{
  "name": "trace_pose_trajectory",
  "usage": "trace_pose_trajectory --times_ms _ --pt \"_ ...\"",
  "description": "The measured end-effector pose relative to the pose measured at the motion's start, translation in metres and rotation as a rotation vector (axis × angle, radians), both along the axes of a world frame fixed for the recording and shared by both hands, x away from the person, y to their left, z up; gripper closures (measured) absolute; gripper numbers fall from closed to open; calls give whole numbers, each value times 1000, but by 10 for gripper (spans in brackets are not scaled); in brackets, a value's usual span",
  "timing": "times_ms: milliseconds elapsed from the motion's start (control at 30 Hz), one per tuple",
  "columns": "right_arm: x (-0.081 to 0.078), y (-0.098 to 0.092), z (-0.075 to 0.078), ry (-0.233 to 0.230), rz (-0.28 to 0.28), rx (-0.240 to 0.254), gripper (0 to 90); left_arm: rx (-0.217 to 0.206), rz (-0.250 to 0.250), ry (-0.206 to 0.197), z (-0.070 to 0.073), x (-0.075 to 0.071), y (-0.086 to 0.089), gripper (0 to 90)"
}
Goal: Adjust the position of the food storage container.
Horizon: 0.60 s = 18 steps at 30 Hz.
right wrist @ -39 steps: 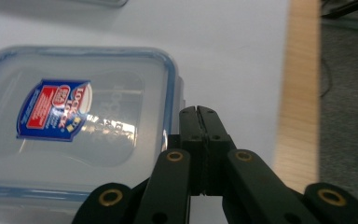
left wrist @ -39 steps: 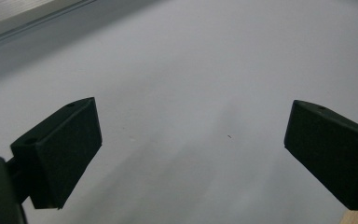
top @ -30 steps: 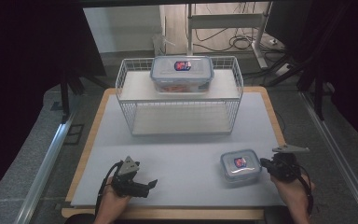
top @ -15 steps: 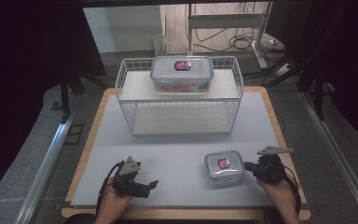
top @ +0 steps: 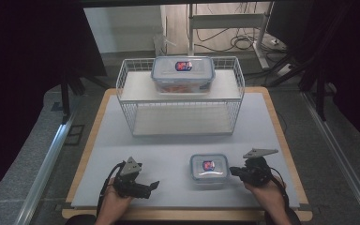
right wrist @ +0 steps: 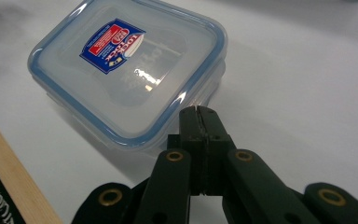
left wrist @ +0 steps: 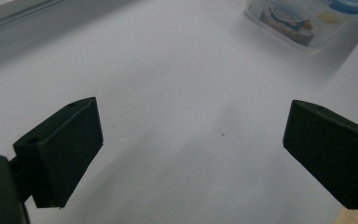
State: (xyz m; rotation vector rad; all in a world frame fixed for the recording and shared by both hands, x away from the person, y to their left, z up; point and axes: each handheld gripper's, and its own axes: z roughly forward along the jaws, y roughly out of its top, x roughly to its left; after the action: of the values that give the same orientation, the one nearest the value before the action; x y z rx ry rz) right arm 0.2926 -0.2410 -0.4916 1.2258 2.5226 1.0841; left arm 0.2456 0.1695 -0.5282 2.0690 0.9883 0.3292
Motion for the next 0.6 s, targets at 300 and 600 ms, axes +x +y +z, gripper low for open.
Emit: trace_pose_trajectory --times_ms 300,600 --pt "4 33 -4 -7 90 -3 900 4 -1 8 0 1 0 50" --pt "7 58 -6 -30 139 2 900 9 -6 12 0 1 1 55"
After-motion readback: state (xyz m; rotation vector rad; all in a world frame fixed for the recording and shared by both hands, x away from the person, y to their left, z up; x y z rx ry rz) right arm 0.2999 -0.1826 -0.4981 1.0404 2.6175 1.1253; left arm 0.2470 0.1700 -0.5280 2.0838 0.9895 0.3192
